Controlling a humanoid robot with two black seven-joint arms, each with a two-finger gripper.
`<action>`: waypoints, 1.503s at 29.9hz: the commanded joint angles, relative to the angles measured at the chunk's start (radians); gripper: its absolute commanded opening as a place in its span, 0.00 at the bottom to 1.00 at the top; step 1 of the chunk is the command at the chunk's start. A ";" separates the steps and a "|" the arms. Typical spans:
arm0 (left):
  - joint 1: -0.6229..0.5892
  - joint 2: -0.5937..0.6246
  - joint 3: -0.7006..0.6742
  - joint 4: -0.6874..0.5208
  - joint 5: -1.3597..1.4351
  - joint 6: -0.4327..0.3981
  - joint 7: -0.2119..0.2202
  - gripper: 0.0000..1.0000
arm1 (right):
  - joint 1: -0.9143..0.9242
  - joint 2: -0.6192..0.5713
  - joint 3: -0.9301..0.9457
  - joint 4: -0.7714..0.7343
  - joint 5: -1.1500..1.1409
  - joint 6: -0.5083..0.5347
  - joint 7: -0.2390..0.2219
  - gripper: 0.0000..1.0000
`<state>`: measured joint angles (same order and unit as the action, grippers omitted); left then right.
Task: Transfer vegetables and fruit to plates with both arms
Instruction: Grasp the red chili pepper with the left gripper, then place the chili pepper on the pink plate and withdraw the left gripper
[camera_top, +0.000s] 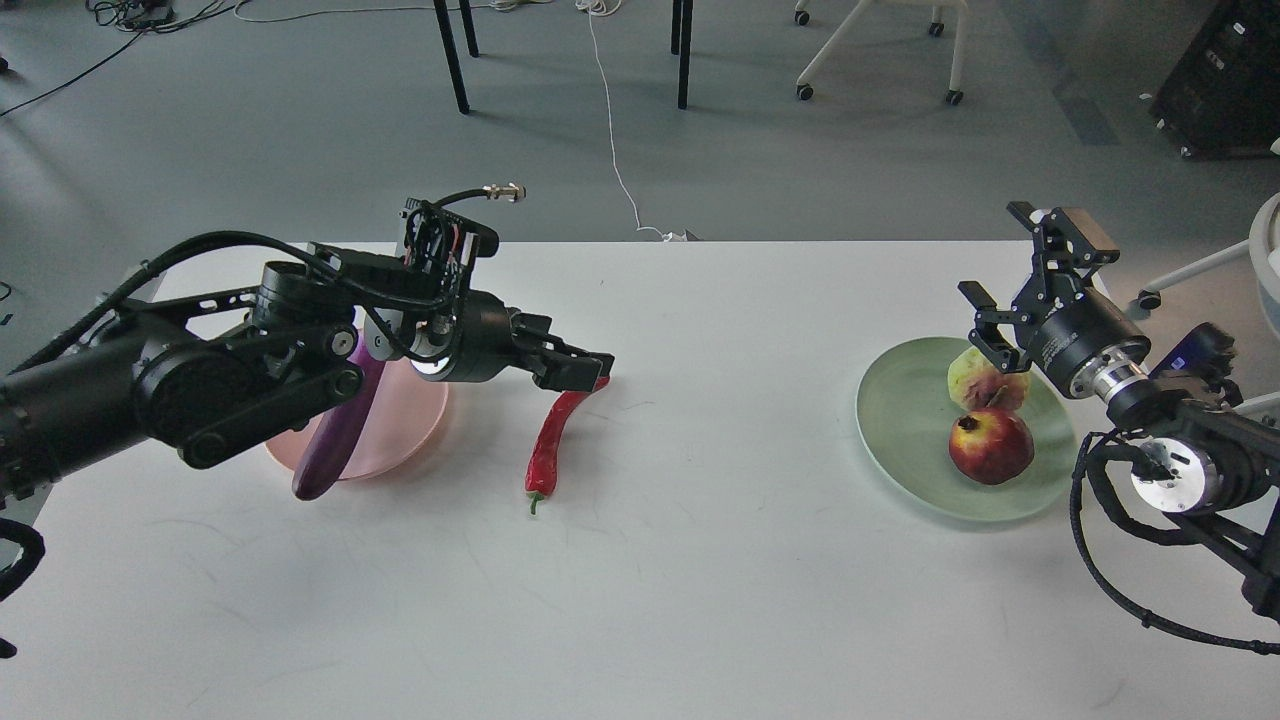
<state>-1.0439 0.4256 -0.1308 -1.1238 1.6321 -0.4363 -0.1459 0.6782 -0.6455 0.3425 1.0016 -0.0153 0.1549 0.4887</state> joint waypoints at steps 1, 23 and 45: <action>0.028 -0.065 0.028 0.068 0.070 0.002 0.009 0.96 | -0.002 -0.002 0.003 0.002 0.000 0.000 0.000 0.99; 0.110 -0.062 0.016 0.119 0.092 -0.007 0.077 0.21 | -0.008 -0.010 0.004 0.000 0.000 -0.003 0.000 0.99; 0.090 0.278 -0.004 -0.024 -0.152 -0.006 0.212 0.10 | -0.014 0.007 0.004 -0.001 -0.002 -0.005 0.000 0.99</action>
<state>-0.9645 0.6558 -0.1417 -1.1449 1.4896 -0.4439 0.0666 0.6642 -0.6424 0.3471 1.0021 -0.0154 0.1503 0.4889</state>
